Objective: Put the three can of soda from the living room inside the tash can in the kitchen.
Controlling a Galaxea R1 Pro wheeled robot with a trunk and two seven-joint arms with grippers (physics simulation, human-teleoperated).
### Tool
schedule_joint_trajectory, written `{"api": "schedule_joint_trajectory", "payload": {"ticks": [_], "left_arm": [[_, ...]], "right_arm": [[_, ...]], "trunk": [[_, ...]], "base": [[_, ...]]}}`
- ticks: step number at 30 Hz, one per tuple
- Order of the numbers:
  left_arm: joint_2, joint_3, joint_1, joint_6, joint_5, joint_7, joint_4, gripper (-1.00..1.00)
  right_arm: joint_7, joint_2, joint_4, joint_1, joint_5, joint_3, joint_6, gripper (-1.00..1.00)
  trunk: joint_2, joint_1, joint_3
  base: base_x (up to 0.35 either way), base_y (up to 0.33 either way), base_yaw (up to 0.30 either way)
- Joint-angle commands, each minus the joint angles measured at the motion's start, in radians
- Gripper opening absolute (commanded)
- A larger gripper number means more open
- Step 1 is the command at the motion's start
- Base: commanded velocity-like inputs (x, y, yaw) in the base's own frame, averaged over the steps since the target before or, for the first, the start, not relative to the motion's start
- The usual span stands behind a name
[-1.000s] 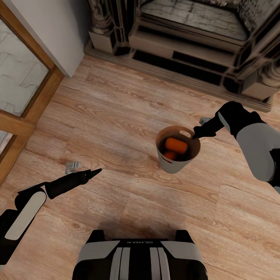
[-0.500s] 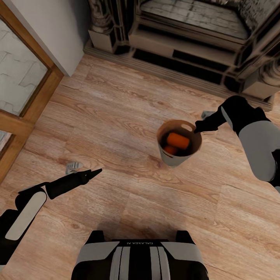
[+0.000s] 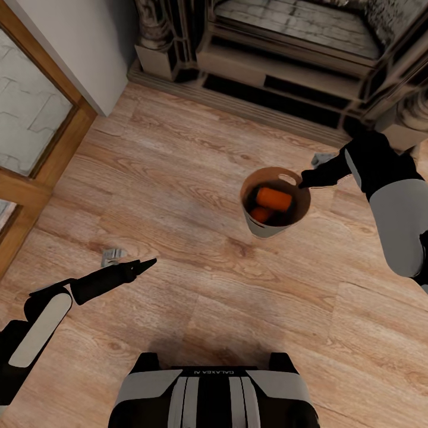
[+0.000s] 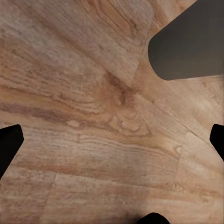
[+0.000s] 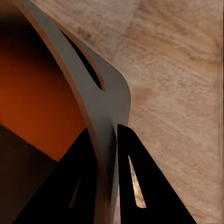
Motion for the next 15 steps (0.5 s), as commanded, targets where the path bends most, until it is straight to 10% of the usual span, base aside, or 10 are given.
{"api": "schedule_joint_trajectory", "payload": {"ticks": [1, 15], "left_arm": [[0.0, 0.0, -0.001, 0.0, 0.0, 0.0, 0.0, 1.0], [0.0, -0.001, -0.001, 0.002, 0.0, 0.0, 0.0, 1.0]], "right_arm": [[0.007, 0.0, -0.021, 0.0, -0.024, -0.001, 0.014, -1.0], [0.008, -0.002, -0.073, 0.002, -0.026, 0.001, 0.014, -1.0]], "trunk": [[-0.007, 0.004, -0.003], [-0.098, 0.054, -0.039]], "base": [[0.0, 0.0, 0.0], [0.0, 0.0, 0.0]]}}
